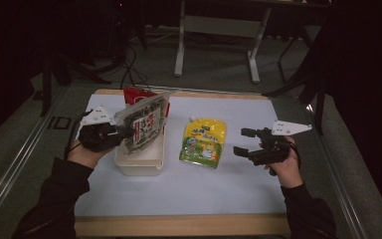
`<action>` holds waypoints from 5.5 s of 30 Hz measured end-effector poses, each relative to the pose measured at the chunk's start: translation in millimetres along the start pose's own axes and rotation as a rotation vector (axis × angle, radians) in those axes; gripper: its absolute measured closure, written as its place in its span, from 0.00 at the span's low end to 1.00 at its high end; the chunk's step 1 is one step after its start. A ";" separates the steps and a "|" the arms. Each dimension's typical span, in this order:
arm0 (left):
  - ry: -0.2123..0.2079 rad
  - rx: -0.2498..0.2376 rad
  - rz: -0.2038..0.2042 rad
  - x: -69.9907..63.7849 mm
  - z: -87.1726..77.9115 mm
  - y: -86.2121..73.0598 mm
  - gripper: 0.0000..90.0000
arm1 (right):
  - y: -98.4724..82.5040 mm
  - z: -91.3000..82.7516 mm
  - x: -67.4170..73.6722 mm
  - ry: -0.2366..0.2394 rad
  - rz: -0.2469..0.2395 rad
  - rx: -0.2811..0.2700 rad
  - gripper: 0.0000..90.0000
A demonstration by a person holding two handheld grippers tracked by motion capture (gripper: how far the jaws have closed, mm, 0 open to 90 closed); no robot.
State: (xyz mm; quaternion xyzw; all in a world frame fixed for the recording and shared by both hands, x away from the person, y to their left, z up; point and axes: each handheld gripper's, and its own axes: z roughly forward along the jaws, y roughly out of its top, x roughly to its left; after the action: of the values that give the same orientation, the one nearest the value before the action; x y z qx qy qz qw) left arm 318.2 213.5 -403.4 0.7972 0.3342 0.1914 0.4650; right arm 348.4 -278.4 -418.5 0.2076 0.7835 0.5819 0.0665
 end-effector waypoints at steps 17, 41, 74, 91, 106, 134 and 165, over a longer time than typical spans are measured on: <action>-0.063 -0.091 0.010 26.0 10.3 -24.9 0.86 | -2.1 6.9 4.1 0.017 -0.010 0.024 0.19; 0.154 -0.131 -0.185 36.4 27.6 -71.7 0.49 | -7.5 16.7 6.8 0.038 -0.027 0.051 0.20; 0.191 -0.210 -0.170 -27.6 -13.6 -61.6 0.01 | -11.7 17.4 5.6 -0.020 -0.020 0.070 0.13; 0.134 -0.204 -0.145 -85.4 -12.8 -97.3 0.01 | -18.4 37.7 3.3 -0.064 -0.027 0.091 0.41; 0.037 -0.183 -0.084 -123.3 14.0 -107.6 0.01 | -20.2 85.1 -31.7 -0.141 0.018 0.172 0.85; -0.011 -0.168 -0.053 -129.8 24.0 -123.7 0.01 | -19.3 186.4 -118.4 -0.239 0.158 0.258 1.00; -0.005 -0.165 -0.034 -133.2 19.3 -124.3 0.01 | -33.7 238.8 -124.2 -0.330 0.185 0.462 1.00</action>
State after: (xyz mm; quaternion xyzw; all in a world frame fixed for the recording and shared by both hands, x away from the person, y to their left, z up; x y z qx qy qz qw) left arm 192.3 149.8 -520.2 0.7508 0.3296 0.2082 0.5331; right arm 535.1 -125.2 -542.2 0.3795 0.8516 0.3501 0.0906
